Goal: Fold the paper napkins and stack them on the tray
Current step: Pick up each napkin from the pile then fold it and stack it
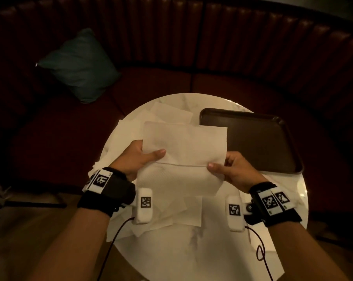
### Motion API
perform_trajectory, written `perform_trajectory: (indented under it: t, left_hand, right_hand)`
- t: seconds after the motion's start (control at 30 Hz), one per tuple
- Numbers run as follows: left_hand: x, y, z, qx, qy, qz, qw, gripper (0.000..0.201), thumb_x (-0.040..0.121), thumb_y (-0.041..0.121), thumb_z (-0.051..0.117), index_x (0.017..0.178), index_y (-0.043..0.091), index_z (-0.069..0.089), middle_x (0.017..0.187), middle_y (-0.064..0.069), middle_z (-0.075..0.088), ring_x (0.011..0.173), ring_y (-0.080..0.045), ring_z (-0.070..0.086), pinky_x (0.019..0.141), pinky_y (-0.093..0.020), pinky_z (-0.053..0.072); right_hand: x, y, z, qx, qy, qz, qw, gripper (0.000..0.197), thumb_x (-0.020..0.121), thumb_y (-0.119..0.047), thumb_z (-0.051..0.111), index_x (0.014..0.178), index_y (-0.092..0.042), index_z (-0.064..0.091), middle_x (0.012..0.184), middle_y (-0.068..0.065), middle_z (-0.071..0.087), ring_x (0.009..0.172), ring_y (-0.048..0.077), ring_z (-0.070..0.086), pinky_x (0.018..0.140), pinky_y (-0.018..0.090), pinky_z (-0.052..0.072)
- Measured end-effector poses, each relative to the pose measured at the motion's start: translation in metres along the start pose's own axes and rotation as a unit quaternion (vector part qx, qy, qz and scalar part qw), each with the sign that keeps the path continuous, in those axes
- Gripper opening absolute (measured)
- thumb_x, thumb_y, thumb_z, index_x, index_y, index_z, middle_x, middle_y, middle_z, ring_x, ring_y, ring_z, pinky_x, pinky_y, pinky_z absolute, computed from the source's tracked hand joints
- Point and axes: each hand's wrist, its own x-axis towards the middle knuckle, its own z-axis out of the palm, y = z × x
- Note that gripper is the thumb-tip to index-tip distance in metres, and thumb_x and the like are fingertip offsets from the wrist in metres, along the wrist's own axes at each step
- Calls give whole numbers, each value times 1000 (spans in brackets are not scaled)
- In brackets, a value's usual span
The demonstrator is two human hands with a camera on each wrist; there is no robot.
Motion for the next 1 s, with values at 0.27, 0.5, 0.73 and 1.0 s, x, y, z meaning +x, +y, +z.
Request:
perform_trajectory:
  t: [0.27,0.5,0.73,1.0]
  left_hand:
    - [-14,-5,5,-6,-29,6,1000,36,75,-7,64,109,6,62,105,-7,71,98,-19,68,78,-28,57]
    - [-12,-12,17,-11,-51,5,999,26,80,-6,59,105,-1,63,101,-11,71,95,-23,68,80,-32,57]
    - [-14,-7,31,-1,-16,46,999,30,88,-10,40,72,5,60,67,-1,66,62,-12,62,56,-20,50]
    - [-6,-1,53,-60,-12,21,998,38,92,11,34,68,-4,60,73,-8,63,71,-17,57,63,-23,48]
  right_hand:
    - [-12,0,-3,16,53,-72,996,18,86,-3,60,101,-8,66,92,1,75,85,14,71,68,23,56]
    - [-25,14,-15,85,70,-112,988,37,57,-34,84,90,-23,75,95,2,75,92,16,70,74,26,56]
    - [-42,14,-33,21,80,-106,991,45,88,8,49,59,-20,71,73,0,71,71,16,69,55,26,55]
    - [-66,21,-42,142,108,-111,978,32,73,-37,73,69,-5,73,70,4,69,65,15,66,57,23,54]
